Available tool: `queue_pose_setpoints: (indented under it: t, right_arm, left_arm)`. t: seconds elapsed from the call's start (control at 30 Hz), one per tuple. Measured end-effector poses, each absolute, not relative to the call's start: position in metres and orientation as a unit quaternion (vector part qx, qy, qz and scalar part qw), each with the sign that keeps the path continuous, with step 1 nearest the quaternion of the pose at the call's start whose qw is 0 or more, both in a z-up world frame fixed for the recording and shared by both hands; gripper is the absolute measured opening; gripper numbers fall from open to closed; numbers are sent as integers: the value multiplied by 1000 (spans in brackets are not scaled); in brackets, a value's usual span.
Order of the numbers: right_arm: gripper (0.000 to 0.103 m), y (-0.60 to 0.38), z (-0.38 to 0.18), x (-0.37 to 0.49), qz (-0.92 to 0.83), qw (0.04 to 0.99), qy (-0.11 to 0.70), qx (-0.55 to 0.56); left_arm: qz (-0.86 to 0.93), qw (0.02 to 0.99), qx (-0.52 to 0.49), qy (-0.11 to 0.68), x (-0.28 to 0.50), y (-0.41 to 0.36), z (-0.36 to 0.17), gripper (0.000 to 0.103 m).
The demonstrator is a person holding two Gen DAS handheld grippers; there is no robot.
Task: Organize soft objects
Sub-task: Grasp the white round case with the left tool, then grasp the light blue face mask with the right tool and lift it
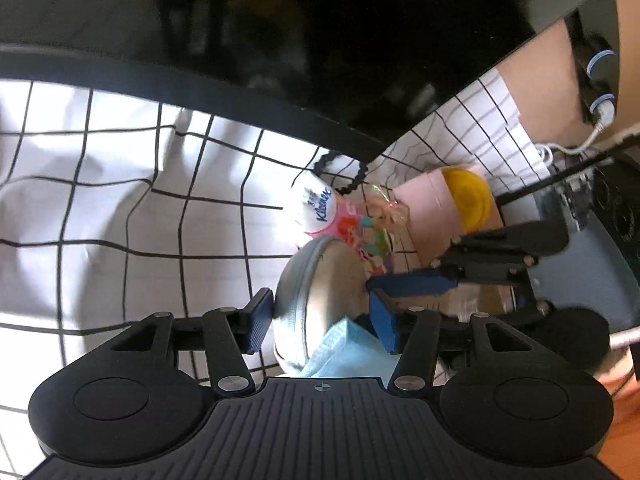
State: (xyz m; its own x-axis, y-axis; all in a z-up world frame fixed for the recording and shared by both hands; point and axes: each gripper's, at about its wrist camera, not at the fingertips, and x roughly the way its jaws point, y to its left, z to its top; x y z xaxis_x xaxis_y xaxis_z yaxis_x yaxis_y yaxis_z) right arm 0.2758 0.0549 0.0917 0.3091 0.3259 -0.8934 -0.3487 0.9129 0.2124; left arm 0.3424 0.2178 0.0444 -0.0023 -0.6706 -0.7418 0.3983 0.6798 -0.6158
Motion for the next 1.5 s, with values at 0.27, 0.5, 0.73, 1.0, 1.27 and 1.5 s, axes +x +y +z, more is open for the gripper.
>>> queue_pose_setpoints:
  t: [0.27, 0.5, 0.73, 1.0, 1.27, 1.5]
  right_arm:
    - [30, 34, 116, 263, 192, 831, 522, -31]
    - [51, 23, 143, 230, 236, 841, 479, -80]
    - [44, 46, 126, 245, 210, 825, 508, -130]
    - [43, 44, 91, 283, 172, 803, 564, -87]
    - [42, 52, 69, 294, 164, 787, 591, -65]
    - [42, 48, 70, 297, 161, 793, 585, -57]
  left_arm:
    - [-382, 683, -138, 607, 339, 206, 35, 42]
    - [-385, 692, -166, 588, 333, 214, 45, 38]
    - [-379, 708, -152, 576, 327, 218, 60, 38]
    - [-353, 775, -74, 519, 319, 233, 105, 38]
    - [-334, 805, 143, 468, 282, 186, 110, 38]
    - [-343, 803, 179, 454, 280, 170, 112, 39]
